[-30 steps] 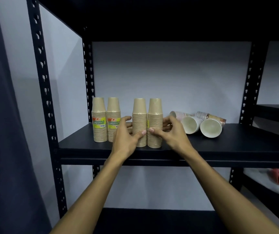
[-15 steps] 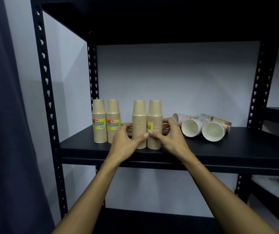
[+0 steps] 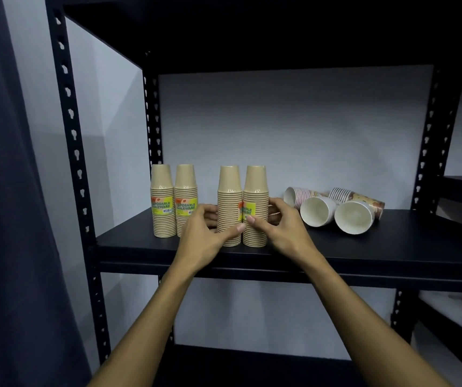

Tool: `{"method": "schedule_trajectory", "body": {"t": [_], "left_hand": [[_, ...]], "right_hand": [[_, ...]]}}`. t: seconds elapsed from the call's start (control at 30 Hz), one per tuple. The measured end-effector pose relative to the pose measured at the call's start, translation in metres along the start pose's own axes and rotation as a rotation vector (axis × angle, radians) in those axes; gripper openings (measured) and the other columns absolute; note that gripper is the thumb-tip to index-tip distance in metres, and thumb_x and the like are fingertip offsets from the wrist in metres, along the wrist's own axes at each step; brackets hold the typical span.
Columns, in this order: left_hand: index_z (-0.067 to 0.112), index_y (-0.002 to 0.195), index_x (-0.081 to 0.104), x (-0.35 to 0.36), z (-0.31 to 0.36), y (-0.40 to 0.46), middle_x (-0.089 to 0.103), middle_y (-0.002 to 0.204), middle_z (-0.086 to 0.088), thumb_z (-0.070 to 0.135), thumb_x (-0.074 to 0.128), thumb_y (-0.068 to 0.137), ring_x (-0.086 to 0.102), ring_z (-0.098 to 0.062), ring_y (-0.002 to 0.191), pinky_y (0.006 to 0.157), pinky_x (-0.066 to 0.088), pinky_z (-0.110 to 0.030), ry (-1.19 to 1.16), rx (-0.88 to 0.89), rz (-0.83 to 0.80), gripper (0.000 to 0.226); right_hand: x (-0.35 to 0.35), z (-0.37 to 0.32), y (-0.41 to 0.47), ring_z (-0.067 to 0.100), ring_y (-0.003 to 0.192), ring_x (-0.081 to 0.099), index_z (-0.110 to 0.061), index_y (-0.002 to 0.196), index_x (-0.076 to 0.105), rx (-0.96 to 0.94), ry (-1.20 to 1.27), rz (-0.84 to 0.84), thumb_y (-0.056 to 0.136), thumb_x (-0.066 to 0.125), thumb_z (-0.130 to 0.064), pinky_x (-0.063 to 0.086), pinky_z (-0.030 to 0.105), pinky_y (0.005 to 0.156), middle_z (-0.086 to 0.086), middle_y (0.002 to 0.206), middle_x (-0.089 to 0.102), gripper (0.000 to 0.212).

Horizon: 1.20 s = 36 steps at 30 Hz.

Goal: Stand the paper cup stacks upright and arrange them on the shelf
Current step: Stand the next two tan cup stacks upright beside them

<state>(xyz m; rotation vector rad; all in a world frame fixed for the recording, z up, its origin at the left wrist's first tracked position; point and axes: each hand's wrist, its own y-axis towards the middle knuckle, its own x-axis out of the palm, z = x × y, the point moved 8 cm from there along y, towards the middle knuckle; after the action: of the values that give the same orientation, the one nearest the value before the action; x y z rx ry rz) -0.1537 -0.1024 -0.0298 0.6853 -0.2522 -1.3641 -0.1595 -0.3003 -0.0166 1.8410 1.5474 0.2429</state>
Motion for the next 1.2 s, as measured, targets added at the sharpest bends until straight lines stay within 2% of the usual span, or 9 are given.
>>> {"method": "schedule_trajectory", "body": {"t": [0.1, 0.23, 0.4, 0.57, 0.7, 0.8, 1.0, 1.1, 1.2], "left_hand": [[0.018, 0.115, 0.053, 0.0011, -0.0024, -0.0002, 0.068, 0.104, 0.005, 0.037, 0.09, 0.065, 0.067, -0.007, 0.095, 0.084, 0.058, -0.028, -0.011, 0.012, 0.04, 0.065], [0.019, 0.113, 0.052, 0.0038, -0.0034, 0.0001, 0.066, 0.11, 0.004, 0.024, 0.083, 0.077, 0.065, -0.007, 0.103, 0.094, 0.055, -0.03, -0.047, 0.009, -0.019, 0.048], [0.018, 0.119, 0.054, 0.0055, -0.0018, 0.0001, 0.067, 0.111, 0.007, 0.04, 0.088, 0.068, 0.065, -0.005, 0.102, 0.086, 0.056, -0.025, -0.005, 0.004, 0.007, 0.065], [0.015, 0.123, 0.057, 0.0055, -0.0044, 0.0016, 0.069, 0.111, 0.003, 0.035, 0.085, 0.073, 0.066, -0.008, 0.1, 0.085, 0.058, -0.03, 0.033, 0.025, 0.038, 0.061], [0.013, 0.132, 0.054, 0.0057, -0.0056, 0.001, 0.067, 0.12, 0.001, 0.027, 0.079, 0.082, 0.065, -0.009, 0.108, 0.088, 0.054, -0.022, 0.041, 0.037, -0.023, 0.059], [0.015, 0.133, 0.05, 0.0042, -0.0069, 0.0013, 0.065, 0.123, -0.002, 0.024, 0.078, 0.084, 0.064, -0.011, 0.109, 0.089, 0.052, -0.022, 0.03, 0.011, -0.042, 0.057], [0.017, 0.131, 0.052, 0.0083, -0.0062, -0.0003, 0.067, 0.115, 0.005, 0.043, 0.088, 0.065, 0.066, -0.008, 0.102, 0.09, 0.057, -0.032, 0.12, 0.002, -0.05, 0.08], [0.018, 0.125, 0.048, 0.0032, -0.0073, -0.0002, 0.066, 0.104, 0.005, 0.032, 0.09, 0.068, 0.066, -0.011, 0.097, 0.088, 0.057, -0.034, 0.097, -0.03, 0.026, 0.072], [0.019, 0.115, 0.047, 0.001, -0.0094, -0.0019, 0.064, 0.102, 0.008, 0.024, 0.086, 0.073, 0.066, -0.011, 0.099, 0.088, 0.055, -0.029, 0.094, -0.03, 0.069, 0.057]], "right_hand": [[-0.0005, 0.0005, -0.0004, 0.01, 0.096, 0.07, -0.018, 0.123, 0.063, 0.001, 0.001, 0.001, 0.079, 0.08, -0.037, 0.059, 0.038, 0.087, -0.005, 0.106, 0.074, 0.051], [-0.0012, 0.0041, -0.0008, 0.011, 0.098, 0.07, -0.019, 0.124, 0.06, 0.011, 0.02, 0.008, 0.077, 0.081, -0.039, 0.059, 0.04, 0.088, -0.005, 0.108, 0.073, 0.055], [-0.0003, 0.007, -0.0015, 0.009, 0.102, 0.069, -0.022, 0.124, 0.059, 0.015, 0.031, -0.005, 0.075, 0.078, -0.046, 0.058, 0.042, 0.091, -0.007, 0.112, 0.072, 0.057], [0.0002, 0.0073, -0.0017, 0.007, 0.099, 0.066, -0.028, 0.119, 0.062, 0.019, -0.048, -0.009, 0.071, 0.079, -0.056, 0.058, 0.036, 0.089, 0.0, 0.118, 0.062, 0.058], [-0.0005, 0.008, -0.001, 0.015, 0.093, 0.069, -0.021, 0.122, 0.058, 0.037, -0.011, -0.019, 0.076, 0.081, -0.042, 0.059, 0.041, 0.085, 0.001, 0.103, 0.069, 0.056], [0.0002, 0.0062, -0.0012, 0.016, 0.094, 0.07, -0.017, 0.12, 0.058, 0.047, 0.005, -0.036, 0.079, 0.08, -0.036, 0.059, 0.042, 0.085, 0.002, 0.104, 0.07, 0.051], [0.0012, 0.0049, -0.0021, 0.013, 0.093, 0.07, -0.015, 0.121, 0.057, 0.063, 0.004, -0.044, 0.078, 0.082, -0.034, 0.06, 0.034, 0.083, 0.0, 0.103, 0.07, 0.053], [0.0019, 0.0062, -0.0016, 0.016, 0.094, 0.07, -0.014, 0.124, 0.051, 0.084, 0.042, -0.049, 0.079, 0.082, -0.029, 0.059, 0.034, 0.083, 0.003, 0.104, 0.068, 0.056], [0.0063, 0.005, 0.0009, 0.015, 0.095, 0.071, -0.011, 0.116, 0.056, 0.071, 0.029, -0.087, 0.082, 0.08, -0.024, 0.06, 0.037, 0.086, 0.004, 0.105, 0.071, 0.044]]}}
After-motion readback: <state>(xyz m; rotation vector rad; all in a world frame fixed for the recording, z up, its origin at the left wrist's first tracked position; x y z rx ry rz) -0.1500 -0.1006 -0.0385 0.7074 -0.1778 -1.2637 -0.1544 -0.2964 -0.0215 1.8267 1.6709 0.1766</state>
